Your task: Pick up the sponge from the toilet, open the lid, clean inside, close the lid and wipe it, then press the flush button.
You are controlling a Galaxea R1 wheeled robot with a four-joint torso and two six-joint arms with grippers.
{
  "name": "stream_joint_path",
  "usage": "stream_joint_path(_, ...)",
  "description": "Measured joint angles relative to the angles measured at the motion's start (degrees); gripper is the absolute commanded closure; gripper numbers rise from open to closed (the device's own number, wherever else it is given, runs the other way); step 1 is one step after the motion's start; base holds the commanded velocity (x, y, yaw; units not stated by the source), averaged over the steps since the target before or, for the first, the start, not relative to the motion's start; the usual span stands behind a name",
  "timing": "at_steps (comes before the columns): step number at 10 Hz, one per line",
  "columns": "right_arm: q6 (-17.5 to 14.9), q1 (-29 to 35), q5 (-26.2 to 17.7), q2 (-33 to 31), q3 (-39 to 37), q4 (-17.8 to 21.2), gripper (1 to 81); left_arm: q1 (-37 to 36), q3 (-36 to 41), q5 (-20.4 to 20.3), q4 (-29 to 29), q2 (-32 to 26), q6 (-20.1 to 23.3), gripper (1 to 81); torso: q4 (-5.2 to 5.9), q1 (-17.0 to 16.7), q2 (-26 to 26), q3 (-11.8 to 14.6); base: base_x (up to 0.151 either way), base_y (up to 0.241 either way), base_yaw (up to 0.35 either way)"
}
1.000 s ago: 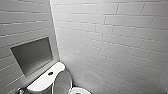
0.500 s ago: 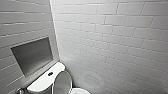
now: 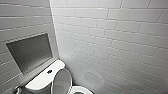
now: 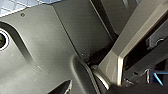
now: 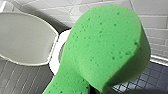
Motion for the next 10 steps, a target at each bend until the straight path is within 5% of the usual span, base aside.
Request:
stream_joint_path(1, 0.8, 0.11, -1.05, 0.46, -2.29, 0.23, 81.1, -0.13, -0.13, -0.2, 0.0, 0.02, 0.0, 1.0, 1.13, 0.24, -0.44, -0.22, 0.0, 0.0, 0.0)
stream_joint_path(7, 2.05, 3.44, -2.29, 7.06, -8.72, 1.16, 81.1, 0.3, -0.16, -0.23, -0.01, 0.17, 0.0, 1.0, 12.7, 0.39, -0.72, -0.98, 0.0, 0.0, 0.0)
stream_joint_path(10, 2.21, 6.14, -2.4, 8.98, -10.2, 1.19, 81.1, 0.48, -0.16, -0.34, -0.01, 0.33, 0.0, 1.0, 15.64, 0.44, -0.72, -5.55, 0.0, 0.0, 0.0)
